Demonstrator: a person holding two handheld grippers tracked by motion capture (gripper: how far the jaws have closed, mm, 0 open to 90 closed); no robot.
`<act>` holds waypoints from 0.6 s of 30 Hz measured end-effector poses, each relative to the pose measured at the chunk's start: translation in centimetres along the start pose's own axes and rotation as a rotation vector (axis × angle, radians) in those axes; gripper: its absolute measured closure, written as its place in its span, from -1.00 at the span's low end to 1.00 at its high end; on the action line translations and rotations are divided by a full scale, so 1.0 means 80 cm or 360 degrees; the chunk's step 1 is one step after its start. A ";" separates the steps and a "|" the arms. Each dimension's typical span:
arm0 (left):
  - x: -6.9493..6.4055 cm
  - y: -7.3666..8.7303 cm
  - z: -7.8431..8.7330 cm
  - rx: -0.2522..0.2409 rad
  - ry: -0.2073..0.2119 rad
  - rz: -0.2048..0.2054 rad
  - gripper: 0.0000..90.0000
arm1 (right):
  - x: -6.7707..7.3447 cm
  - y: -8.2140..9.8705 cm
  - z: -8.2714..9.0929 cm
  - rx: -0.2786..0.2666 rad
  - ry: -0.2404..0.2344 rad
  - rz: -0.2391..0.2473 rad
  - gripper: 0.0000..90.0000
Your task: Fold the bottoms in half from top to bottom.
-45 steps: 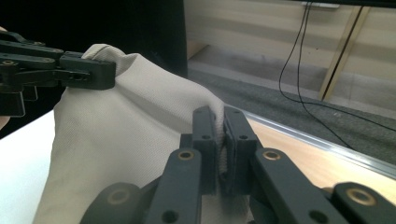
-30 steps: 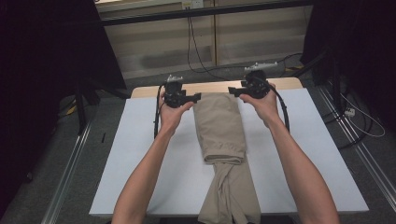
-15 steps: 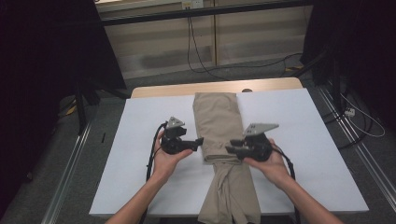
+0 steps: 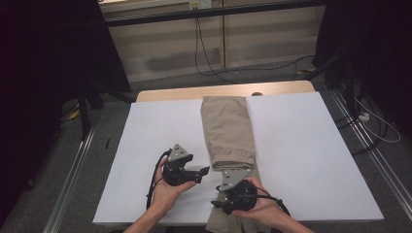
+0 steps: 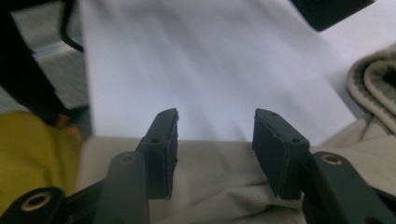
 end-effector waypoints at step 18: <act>-0.038 -0.005 -0.004 0.0003 0.0173 -0.0059 0.05 | -0.007 0.008 0.083 -0.0280 -0.0019 -0.0213 1.00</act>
Point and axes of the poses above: each handheld gripper's, and its own axes: z roughly backward along the jaws, y roughly out of its underside, x roughly to its left, the point moved 8 cm from there along -z, roughly forward along the jaws, and after that the axes turned 14 degrees about -z, right-handed, at the moved point
